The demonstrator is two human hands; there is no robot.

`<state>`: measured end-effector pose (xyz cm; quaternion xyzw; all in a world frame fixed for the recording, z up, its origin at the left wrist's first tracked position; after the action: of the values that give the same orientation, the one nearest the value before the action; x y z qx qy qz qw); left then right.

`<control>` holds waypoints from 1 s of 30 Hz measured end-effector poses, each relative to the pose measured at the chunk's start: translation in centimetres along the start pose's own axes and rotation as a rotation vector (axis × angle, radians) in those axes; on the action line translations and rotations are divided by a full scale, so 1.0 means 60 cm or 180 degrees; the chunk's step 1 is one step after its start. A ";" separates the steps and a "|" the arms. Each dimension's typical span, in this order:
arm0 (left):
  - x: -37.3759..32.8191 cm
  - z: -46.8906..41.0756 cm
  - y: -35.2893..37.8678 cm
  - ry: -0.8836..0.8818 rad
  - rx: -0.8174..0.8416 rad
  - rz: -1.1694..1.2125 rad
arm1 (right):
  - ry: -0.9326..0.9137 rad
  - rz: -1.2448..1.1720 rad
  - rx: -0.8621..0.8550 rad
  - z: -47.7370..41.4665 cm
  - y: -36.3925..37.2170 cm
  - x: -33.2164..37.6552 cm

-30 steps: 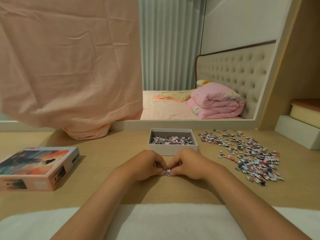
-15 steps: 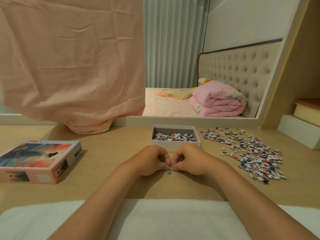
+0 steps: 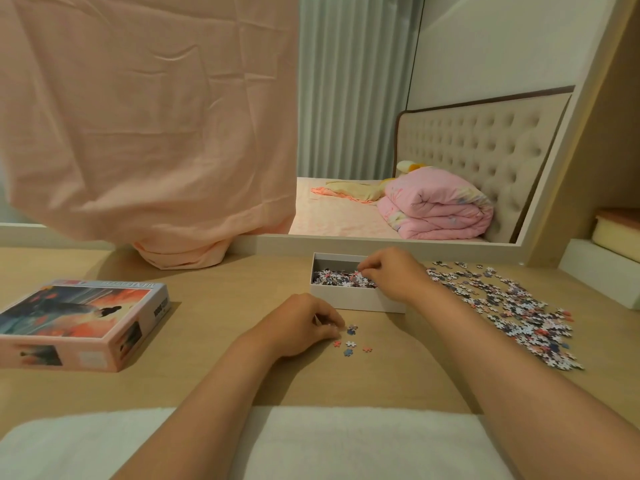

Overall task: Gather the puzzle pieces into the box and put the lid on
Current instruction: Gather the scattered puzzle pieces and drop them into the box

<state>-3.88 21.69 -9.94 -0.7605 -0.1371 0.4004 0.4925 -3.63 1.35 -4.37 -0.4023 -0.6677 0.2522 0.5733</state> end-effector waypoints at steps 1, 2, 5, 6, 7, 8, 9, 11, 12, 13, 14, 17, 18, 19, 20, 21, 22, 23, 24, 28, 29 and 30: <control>-0.002 0.000 -0.001 0.0020 -0.0004 0.0017 | -0.0008 -0.0027 -0.0048 0.001 0.001 -0.001; -0.004 0.001 -0.002 0.0035 -0.0018 0.0023 | -0.0020 -0.0090 -0.0131 0.003 0.001 -0.001; -0.008 0.002 -0.005 0.0058 -0.0025 0.0030 | -0.0232 -0.0256 -0.0367 0.017 -0.002 0.008; -0.008 0.003 -0.005 0.0065 -0.0008 0.0043 | -0.0360 -0.0272 -0.0309 0.025 -0.003 0.013; -0.009 0.003 -0.005 0.0077 0.0024 0.0040 | -0.0481 -0.0252 -0.0109 0.035 -0.002 0.018; -0.009 0.004 -0.005 0.0097 0.0068 0.0012 | -0.0549 -0.0187 0.0220 0.046 0.001 0.022; -0.009 0.004 -0.005 0.0121 0.0119 -0.0038 | -0.0537 -0.0083 0.0612 0.059 0.005 0.024; -0.011 0.003 -0.006 0.0173 0.0203 -0.0182 | -0.0450 0.0241 0.1220 0.078 0.019 0.017; -0.013 0.003 -0.006 0.0198 0.0224 -0.0240 | -0.0439 0.0369 0.1326 0.083 0.026 0.011; -0.015 0.004 -0.007 0.0221 0.0231 -0.0270 | -0.0455 0.0408 0.1309 0.086 0.032 0.007; -0.018 0.004 -0.007 0.0242 0.0229 -0.0279 | -0.0481 0.0355 0.1227 0.087 0.035 0.003; -0.021 0.006 -0.006 0.0241 0.0215 -0.0197 | -0.0463 0.0045 0.0987 0.091 0.037 -0.001; -0.020 0.007 -0.006 0.0224 0.0210 -0.0168 | -0.0436 -0.0016 0.0957 0.092 0.036 -0.002; -0.019 0.008 -0.006 0.0203 0.0209 -0.0144 | -0.0404 -0.0069 0.0955 0.093 0.036 -0.003; -0.017 0.008 -0.005 0.0182 0.0220 -0.0110 | -0.0373 -0.0104 0.0968 0.094 0.036 -0.006; -0.017 0.009 -0.005 0.0160 0.0238 -0.0068 | -0.0363 -0.0134 0.0977 0.096 0.034 -0.006; -0.017 0.009 -0.006 0.0146 0.0244 -0.0026 | -0.0353 -0.0188 0.0971 0.097 0.031 -0.008; -0.018 0.009 -0.007 0.0137 0.0230 0.0004 | -0.0329 -0.0302 0.0952 0.097 0.027 -0.009; -0.020 0.009 -0.008 0.0135 0.0207 0.0026 | -0.0282 -0.0460 0.0931 0.098 0.022 -0.012; -0.025 0.009 -0.010 0.0132 0.0182 0.0122 | -0.0213 -0.0618 0.1171 0.109 0.006 -0.019; -0.027 0.009 -0.009 0.0171 0.0216 0.0140 | -0.0254 -0.0429 0.1312 0.112 0.006 -0.018; -0.030 0.009 -0.006 0.0208 0.0279 0.0148 | -0.0302 -0.0230 0.1429 0.114 0.008 -0.016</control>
<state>-5.35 21.14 -8.88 -0.7538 -0.0856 0.3923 0.5201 -10.13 1.66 -6.76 -0.2283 -0.6350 0.3923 0.6250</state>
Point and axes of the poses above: each hand's wrist, its own z-axis away from the middle knuckle, its own y-axis out of the palm, x = y × z, the point moved 2 cm from there along -z, towards the middle knuckle, and after that the axes turned 7 degrees about -z, right-handed, at the moved point
